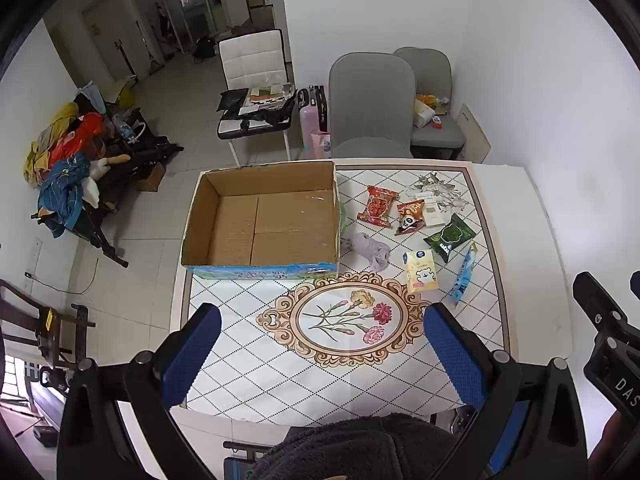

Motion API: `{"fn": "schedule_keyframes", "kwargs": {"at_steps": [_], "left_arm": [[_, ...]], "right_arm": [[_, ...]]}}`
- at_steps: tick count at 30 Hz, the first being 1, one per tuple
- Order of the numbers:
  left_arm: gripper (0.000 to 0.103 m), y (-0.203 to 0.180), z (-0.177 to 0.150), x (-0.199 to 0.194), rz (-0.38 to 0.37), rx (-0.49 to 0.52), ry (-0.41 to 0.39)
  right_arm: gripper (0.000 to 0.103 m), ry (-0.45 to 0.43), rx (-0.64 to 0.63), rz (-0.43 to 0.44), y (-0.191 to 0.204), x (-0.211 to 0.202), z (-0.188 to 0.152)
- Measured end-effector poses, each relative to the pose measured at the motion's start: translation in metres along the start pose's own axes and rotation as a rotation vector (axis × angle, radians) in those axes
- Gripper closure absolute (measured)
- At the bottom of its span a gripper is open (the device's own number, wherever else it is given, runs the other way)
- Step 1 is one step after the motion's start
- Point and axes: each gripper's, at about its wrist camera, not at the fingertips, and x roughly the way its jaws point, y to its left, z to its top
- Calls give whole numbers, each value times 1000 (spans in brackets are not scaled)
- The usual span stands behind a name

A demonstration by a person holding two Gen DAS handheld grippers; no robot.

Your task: Organize soft objects

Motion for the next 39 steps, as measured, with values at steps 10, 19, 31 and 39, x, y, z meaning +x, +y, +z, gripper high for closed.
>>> {"fn": "schedule_keyframes", "kwargs": {"at_steps": [10,19,31,39], "left_arm": [[0,1,-1,1,3,-2,-5],[0,-1,-3,-1,-2,-8,-11],[0,0,1,-6,-8,-8,-22],[0,-1,8,-7,-6,-7,-36]], "right_arm": [[0,1,1,-3,2,1,0],[0,-14,5,2,-2,-9,0],[0,-22,4,-4,-5,-4,5],[0,-29,3,-8,-5,-5,6]]}}
